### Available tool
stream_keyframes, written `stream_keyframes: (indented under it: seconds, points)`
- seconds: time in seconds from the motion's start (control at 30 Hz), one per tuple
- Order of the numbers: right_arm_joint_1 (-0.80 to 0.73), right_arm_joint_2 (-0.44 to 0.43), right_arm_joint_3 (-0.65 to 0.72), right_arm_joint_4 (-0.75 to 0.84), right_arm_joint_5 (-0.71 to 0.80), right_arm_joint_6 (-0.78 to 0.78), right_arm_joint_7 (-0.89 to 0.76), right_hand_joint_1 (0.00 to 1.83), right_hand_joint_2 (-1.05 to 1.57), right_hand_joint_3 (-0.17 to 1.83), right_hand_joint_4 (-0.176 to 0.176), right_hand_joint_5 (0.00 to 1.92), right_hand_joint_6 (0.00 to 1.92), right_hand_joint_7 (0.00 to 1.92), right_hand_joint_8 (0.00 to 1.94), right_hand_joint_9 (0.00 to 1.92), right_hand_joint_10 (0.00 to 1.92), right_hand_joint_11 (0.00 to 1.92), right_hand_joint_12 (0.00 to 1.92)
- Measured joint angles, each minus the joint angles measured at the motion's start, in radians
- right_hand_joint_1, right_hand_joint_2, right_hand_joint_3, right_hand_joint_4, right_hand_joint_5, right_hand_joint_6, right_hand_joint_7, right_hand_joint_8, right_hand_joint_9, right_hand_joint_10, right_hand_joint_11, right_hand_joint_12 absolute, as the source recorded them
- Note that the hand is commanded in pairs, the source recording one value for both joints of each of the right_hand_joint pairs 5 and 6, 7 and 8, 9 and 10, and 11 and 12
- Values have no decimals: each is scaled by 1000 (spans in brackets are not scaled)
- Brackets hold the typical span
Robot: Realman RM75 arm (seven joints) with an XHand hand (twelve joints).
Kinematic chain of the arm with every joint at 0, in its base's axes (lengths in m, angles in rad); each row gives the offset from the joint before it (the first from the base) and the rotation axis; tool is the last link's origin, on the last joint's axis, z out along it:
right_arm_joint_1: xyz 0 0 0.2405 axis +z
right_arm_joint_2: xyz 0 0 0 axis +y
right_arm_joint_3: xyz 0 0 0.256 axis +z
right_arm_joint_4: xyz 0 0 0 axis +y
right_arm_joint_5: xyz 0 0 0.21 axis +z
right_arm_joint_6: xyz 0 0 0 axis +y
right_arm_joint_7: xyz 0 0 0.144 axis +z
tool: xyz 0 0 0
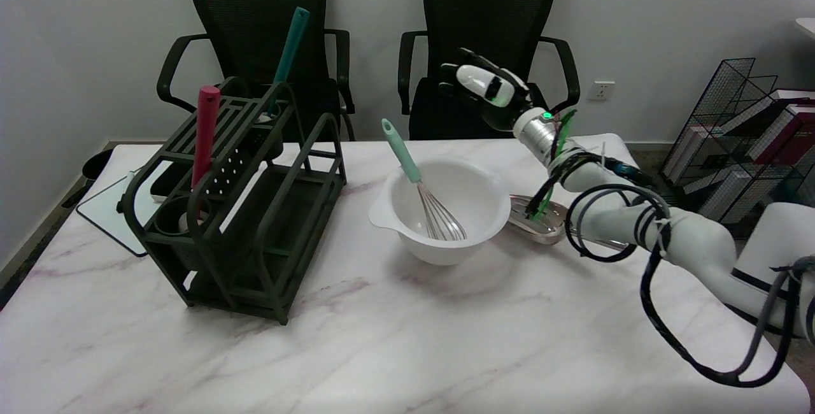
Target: Pick up the whisk.
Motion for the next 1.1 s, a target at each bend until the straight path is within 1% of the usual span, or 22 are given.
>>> stream_keyframes:
  seconds: [0.27,0.53,0.8,1.1]
  points:
    - [59,-79,-30,52,-11,-74,-21,1069,-138,1049,0,145,145,484,484,372,372,486,486]
    - [90,-132,-68,53,-28,-118,-47,1077,-93,1038,0,130,130,479,479,379,379,467,467]
    - [95,-160,-98,29,-48,-154,-63,1079,-78,1042,0,119,119,464,464,393,393,490,490]
    - [94,-171,-121,15,-58,-177,-78,1084,-69,1049,0,95,95,451,451,428,428,558,558]
